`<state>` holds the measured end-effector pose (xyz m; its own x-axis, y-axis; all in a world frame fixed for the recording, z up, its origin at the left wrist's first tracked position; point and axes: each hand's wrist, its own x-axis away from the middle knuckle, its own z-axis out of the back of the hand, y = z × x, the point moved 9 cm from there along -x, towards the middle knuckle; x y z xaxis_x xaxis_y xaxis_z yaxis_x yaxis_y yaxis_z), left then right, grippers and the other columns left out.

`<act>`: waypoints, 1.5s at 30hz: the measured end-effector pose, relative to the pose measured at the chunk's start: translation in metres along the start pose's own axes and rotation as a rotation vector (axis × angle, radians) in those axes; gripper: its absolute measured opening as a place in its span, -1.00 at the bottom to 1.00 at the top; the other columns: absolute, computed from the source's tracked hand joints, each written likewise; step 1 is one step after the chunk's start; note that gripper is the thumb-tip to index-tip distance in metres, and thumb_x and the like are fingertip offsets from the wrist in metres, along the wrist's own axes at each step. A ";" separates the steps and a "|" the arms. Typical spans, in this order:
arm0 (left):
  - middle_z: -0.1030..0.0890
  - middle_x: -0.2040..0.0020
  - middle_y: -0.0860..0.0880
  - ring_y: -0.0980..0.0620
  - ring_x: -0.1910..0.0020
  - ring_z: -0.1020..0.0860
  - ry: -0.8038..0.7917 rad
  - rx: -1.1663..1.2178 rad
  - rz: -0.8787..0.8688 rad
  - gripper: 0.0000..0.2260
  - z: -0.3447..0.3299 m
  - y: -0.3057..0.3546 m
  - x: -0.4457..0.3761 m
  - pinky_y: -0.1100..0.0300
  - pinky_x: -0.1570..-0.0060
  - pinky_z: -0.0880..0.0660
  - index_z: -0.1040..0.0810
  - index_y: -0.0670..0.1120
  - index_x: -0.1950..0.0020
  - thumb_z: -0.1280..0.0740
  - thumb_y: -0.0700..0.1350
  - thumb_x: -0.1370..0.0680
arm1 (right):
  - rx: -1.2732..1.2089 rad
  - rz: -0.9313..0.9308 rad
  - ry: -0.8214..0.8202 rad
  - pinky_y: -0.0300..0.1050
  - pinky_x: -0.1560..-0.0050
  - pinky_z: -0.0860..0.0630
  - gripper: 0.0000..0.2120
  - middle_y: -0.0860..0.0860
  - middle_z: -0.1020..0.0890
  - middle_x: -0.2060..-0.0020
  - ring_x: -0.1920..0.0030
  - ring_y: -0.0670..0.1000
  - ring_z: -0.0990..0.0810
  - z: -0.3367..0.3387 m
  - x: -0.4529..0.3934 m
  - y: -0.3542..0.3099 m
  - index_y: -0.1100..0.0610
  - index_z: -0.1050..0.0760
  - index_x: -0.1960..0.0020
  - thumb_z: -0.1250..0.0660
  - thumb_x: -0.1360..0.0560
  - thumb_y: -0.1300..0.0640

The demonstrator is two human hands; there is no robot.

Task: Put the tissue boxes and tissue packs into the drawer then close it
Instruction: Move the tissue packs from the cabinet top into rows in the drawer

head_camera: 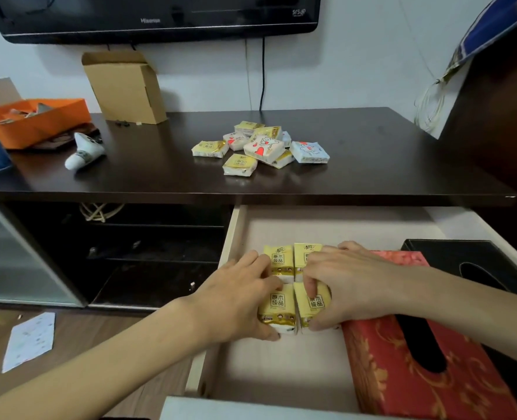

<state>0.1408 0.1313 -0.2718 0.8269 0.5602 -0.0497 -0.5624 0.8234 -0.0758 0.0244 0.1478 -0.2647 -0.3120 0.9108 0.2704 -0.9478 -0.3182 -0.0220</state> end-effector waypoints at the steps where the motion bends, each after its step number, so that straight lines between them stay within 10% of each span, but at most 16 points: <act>1: -0.38 -0.22 0.05 0.04 -0.21 -0.29 0.005 0.004 -0.003 -0.32 0.000 0.000 0.001 0.08 -0.20 -0.40 -0.47 0.08 -0.36 -0.28 0.46 -0.38 | -0.011 0.005 0.016 0.04 -0.22 -0.35 -0.53 -0.21 -0.47 0.04 -0.08 -0.08 -0.41 0.003 0.001 0.001 -0.14 -0.49 0.00 -0.32 -0.30 -0.46; 5: -0.43 -0.16 0.10 0.10 -0.15 -0.32 0.051 0.087 -0.027 -0.35 0.010 -0.008 -0.003 0.15 -0.21 -0.35 -0.51 0.10 -0.32 -0.23 0.48 -0.40 | -0.108 -0.008 0.134 0.00 -0.10 -0.47 -0.57 -0.22 -0.48 -0.06 -0.15 -0.08 -0.45 0.021 -0.001 0.016 -0.17 -0.51 -0.12 -0.39 -0.36 -0.37; 9: -0.44 -0.36 0.05 0.05 -0.35 -0.37 -0.030 0.107 -0.031 -0.27 0.006 -0.021 -0.019 0.07 -0.37 -0.33 -0.41 0.02 -0.42 -0.34 0.42 -0.39 | -0.036 -0.081 -0.014 0.04 -0.20 -0.50 -0.19 -0.11 -0.51 -0.24 -0.25 0.04 -0.51 0.013 -0.020 0.027 -0.02 -0.41 -0.37 -0.45 -0.28 -0.45; 16: -0.49 -0.37 0.02 -0.03 -0.28 -0.43 -0.174 0.069 -0.010 -0.31 -0.014 -0.025 -0.033 0.15 -0.29 -0.24 -0.46 0.01 -0.39 -0.32 0.42 -0.42 | 0.080 -0.100 -0.100 -0.05 0.32 -0.30 -0.40 -0.09 -0.47 0.24 0.11 0.07 -0.50 0.007 -0.031 0.021 -0.03 -0.34 0.19 -0.50 -0.21 -0.47; 23: -0.48 -0.31 0.05 0.00 -0.23 -0.47 -0.157 0.073 0.004 -0.29 -0.016 -0.028 -0.039 0.13 -0.25 -0.31 -0.47 0.05 -0.40 -0.32 0.45 -0.39 | 0.100 -0.094 -0.066 -0.08 0.38 -0.25 -0.43 -0.07 -0.46 0.24 0.24 0.00 -0.45 0.011 -0.024 0.016 -0.01 -0.29 0.25 -0.51 -0.28 -0.41; 29: -0.38 -0.34 0.08 0.11 -0.46 -0.19 -0.095 0.063 -0.013 -0.32 -0.008 -0.025 -0.034 -0.13 -0.53 0.22 -0.52 0.06 -0.32 -0.29 0.46 -0.36 | -0.018 -0.102 -0.013 0.12 -0.15 -0.55 -0.34 -0.02 -0.52 -0.16 -0.17 0.07 -0.52 0.012 -0.024 0.026 0.06 -0.57 -0.22 -0.42 -0.36 -0.41; 34: -0.47 -0.11 0.19 0.16 -0.14 -0.47 0.223 0.269 0.106 -0.61 0.050 -0.059 -0.037 0.08 -0.10 -0.50 -0.55 0.11 -0.17 -0.25 0.32 -0.50 | -0.285 -0.145 0.284 0.10 -0.24 -0.50 -0.65 -0.15 -0.57 -0.13 -0.20 -0.05 -0.55 0.066 -0.027 0.052 -0.10 -0.62 -0.15 -0.37 -0.47 -0.27; 39: -0.53 -0.15 0.12 0.08 -0.14 -0.52 0.517 0.378 0.339 -0.79 0.095 -0.147 -0.067 -0.01 -0.05 -0.54 -0.58 0.06 -0.12 -0.32 0.09 -0.54 | -0.609 -0.175 0.598 -0.14 0.07 -0.52 -0.93 -0.18 -0.66 0.19 0.13 -0.14 -0.63 0.132 -0.059 0.083 -0.10 -0.68 0.02 -0.46 -0.51 -0.01; 45: -0.46 -0.41 0.09 0.07 -0.40 -0.40 0.370 0.514 0.407 -0.52 0.053 -0.210 -0.115 0.23 -0.25 -0.32 -0.51 0.00 -0.37 -0.39 0.17 -0.52 | -0.401 -0.224 0.651 0.11 -0.25 -0.50 -0.44 -0.01 -0.55 -0.35 -0.35 0.08 -0.50 0.165 -0.139 0.091 0.01 -0.47 -0.44 -0.43 -0.49 -0.11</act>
<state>0.1635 -0.1011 -0.1973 0.4493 0.8370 -0.3123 -0.6784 0.5471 0.4903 -0.0079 -0.0516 -0.1452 0.0305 0.9520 -0.3046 -0.9055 -0.1027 -0.4117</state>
